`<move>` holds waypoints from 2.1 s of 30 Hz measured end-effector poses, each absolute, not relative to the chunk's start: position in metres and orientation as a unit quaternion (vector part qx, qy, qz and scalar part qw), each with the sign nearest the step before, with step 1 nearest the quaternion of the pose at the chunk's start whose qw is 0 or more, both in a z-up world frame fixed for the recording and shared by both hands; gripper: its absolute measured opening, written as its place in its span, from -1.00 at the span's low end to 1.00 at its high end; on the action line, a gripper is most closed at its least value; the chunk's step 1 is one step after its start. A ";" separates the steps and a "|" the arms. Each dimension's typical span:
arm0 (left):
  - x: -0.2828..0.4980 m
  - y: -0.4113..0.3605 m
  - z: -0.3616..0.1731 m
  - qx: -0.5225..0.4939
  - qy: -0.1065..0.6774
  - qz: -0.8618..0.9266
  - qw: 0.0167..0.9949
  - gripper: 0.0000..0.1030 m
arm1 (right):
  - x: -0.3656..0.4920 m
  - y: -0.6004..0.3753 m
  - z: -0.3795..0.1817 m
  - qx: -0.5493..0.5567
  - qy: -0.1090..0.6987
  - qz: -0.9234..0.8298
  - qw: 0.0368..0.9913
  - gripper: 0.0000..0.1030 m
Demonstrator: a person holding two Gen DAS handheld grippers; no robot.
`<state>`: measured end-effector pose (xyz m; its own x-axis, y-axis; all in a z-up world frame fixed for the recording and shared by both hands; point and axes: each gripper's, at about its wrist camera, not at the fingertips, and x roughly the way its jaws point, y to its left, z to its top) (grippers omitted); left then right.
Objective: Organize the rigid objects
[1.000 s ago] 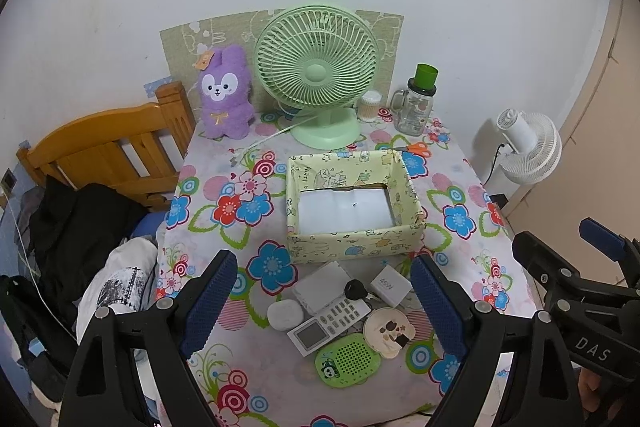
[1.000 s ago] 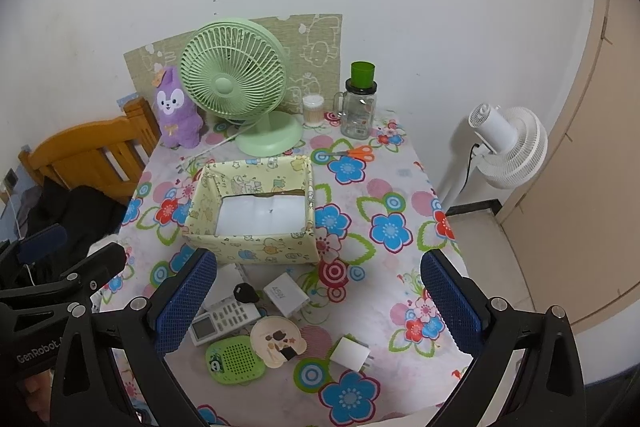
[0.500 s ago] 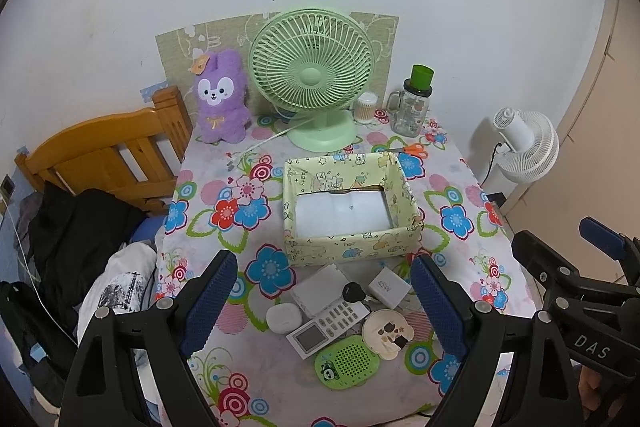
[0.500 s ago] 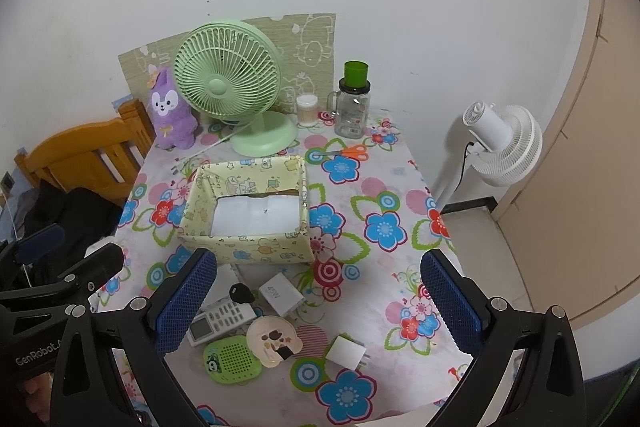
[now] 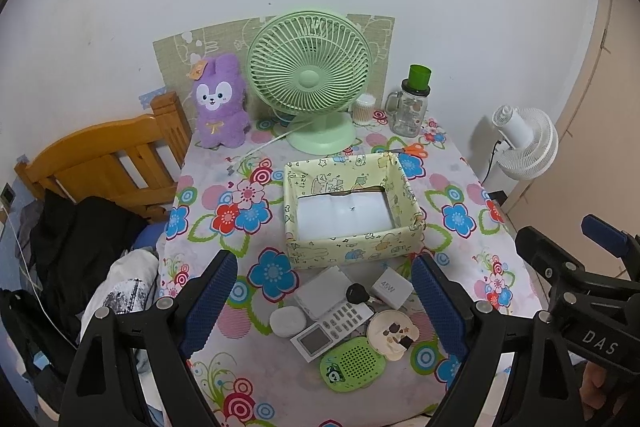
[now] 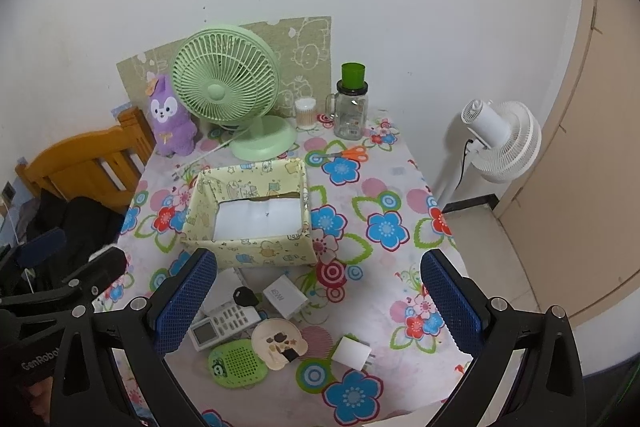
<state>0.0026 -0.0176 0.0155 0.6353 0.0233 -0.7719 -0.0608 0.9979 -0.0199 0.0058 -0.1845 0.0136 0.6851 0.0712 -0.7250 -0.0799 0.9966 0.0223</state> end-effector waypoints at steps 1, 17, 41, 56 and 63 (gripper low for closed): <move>0.003 -0.018 0.015 -0.022 0.426 0.023 0.904 0.75 | 0.006 -0.185 0.013 -0.006 0.395 0.040 0.918 1.00; 0.012 -0.020 -0.007 -0.015 0.440 0.004 0.898 0.75 | 0.009 -0.184 -0.003 -0.005 0.404 0.041 0.914 1.00; 0.039 -0.035 -0.091 -0.030 0.482 -0.028 0.875 0.76 | 0.027 -0.208 -0.086 -0.008 0.429 0.015 0.903 0.96; 0.054 -0.042 -0.153 -0.017 0.512 -0.039 0.858 0.76 | 0.027 -0.221 -0.159 0.009 0.470 0.003 0.883 0.89; 0.058 -0.050 -0.177 -0.013 0.529 -0.043 0.847 0.76 | 0.026 -0.225 -0.183 0.013 0.487 -0.007 0.873 0.89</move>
